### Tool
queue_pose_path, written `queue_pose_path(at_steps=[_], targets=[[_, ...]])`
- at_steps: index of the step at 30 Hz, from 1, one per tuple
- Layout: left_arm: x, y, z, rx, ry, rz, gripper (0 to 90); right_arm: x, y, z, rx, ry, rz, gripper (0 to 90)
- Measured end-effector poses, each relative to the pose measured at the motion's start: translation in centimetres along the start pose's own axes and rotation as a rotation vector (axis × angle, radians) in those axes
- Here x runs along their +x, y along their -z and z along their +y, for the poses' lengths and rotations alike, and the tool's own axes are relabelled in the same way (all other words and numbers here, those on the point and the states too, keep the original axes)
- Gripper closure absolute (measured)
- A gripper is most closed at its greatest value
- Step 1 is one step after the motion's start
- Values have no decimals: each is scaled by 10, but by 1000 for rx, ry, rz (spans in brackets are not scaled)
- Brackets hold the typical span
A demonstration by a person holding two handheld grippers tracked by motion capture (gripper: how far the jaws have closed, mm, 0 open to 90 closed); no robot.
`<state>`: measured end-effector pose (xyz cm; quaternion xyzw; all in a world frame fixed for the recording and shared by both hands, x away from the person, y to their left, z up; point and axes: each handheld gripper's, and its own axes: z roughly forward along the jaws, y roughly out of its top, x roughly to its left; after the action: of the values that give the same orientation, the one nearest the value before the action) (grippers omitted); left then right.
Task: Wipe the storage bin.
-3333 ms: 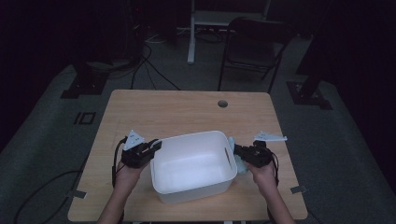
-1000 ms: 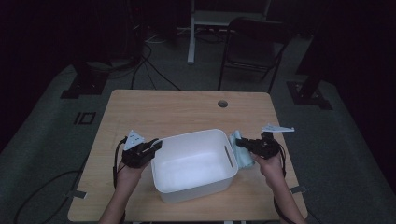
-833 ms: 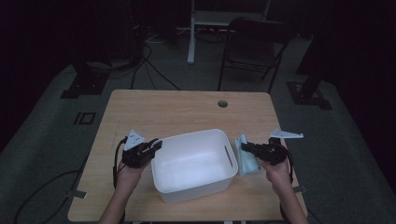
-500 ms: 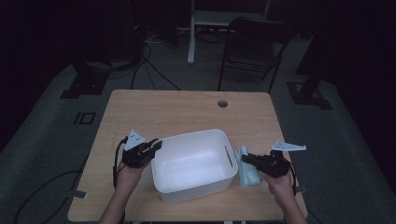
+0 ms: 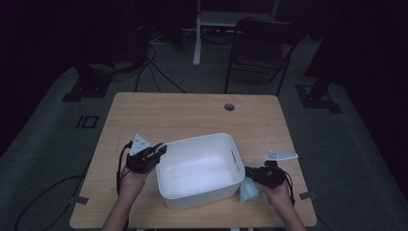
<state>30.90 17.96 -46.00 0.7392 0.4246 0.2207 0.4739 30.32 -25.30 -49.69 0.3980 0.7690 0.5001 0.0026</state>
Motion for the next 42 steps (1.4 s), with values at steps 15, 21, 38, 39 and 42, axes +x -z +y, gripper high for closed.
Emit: queue_pose_path(at_steps=[15,21,38,39,42], targets=[[1,0,-1,-3,8,-7,770,-19,-28,-6,83,-55,-30,822],[0,0,0,-1,9,-1,771,-12,-20,13,28,-15,-35,823],[0,0,0,-3,13,1,770,-29,-35,18,56,-72,1,824],[0,0,0,-3,12,1,770,-31,-38,16,70,-78,-1,824],[0,0,0,-2,11,-2,770,-37,-46,11,97,-96,-6,823]])
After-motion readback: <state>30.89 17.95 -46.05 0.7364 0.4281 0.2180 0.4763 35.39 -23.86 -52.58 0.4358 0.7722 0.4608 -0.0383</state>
